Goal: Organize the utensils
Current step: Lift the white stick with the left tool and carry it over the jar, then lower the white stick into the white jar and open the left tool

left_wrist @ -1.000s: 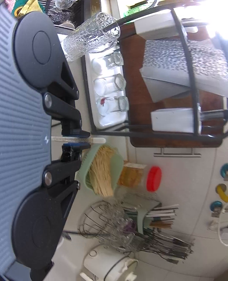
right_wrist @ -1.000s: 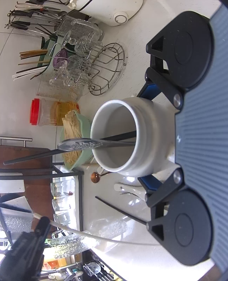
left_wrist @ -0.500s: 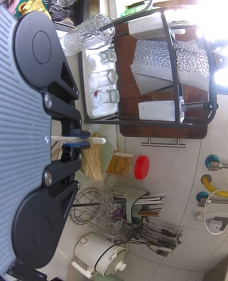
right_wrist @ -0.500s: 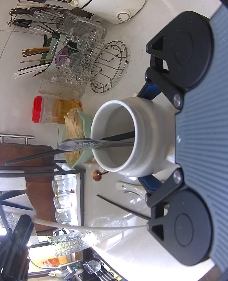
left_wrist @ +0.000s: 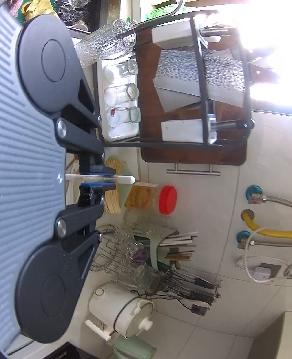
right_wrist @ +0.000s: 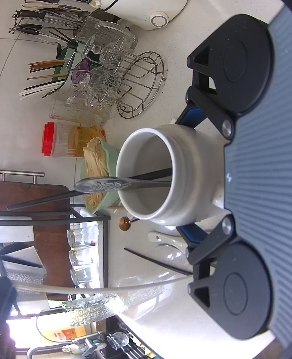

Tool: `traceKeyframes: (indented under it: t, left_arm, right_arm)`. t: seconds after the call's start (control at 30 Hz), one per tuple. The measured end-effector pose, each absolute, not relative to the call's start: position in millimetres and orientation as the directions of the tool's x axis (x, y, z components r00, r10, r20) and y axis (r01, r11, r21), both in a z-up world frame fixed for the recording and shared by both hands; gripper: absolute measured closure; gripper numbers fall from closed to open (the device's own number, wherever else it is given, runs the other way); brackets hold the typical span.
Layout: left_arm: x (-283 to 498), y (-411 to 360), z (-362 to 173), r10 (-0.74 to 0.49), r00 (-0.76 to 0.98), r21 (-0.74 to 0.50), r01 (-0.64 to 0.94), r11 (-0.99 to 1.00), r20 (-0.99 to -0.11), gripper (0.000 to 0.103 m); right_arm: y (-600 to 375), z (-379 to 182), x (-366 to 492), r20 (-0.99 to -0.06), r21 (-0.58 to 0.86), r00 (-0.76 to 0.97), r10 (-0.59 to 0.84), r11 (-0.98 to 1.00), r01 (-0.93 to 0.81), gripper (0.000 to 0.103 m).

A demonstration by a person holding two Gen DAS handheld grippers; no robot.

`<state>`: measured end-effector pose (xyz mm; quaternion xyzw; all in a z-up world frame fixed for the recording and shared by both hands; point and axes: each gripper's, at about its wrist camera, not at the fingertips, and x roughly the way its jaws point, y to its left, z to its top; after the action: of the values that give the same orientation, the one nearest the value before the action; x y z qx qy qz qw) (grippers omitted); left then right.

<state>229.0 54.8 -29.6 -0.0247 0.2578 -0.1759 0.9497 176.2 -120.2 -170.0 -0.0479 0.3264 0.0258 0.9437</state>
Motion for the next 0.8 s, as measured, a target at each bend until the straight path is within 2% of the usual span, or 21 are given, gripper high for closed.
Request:
traceKeyframes:
  t: [0.23, 0.57, 0.8]
  left_arm:
    - [213.3, 50.3, 2.9, -0.384, 0.816, -0.157, 0.351, 0.923, -0.433, 0.097]
    - [197.0, 31.5, 62.9, -0.451, 0.838, -0.15, 0.425, 0.893, -0.308, 0.097]
    - [198.6, 4.9, 73.9, -0.498, 0.818, -0.161, 0.471, 0.867, -0.287, 0.097]
  right_arm:
    - [-120.0, -170.0, 175.8, -0.614, -0.073, 0.789, 0.024, 0.993, -0.087, 0.012]
    - [-121.0, -170.5, 177.8, -0.609, -0.072, 0.792, 0.042, 0.992, -0.108, 0.012]
    - [-121.0, -171.0, 178.2, -0.605, -0.07, 0.794, 0.053, 0.99, -0.12, 0.012]
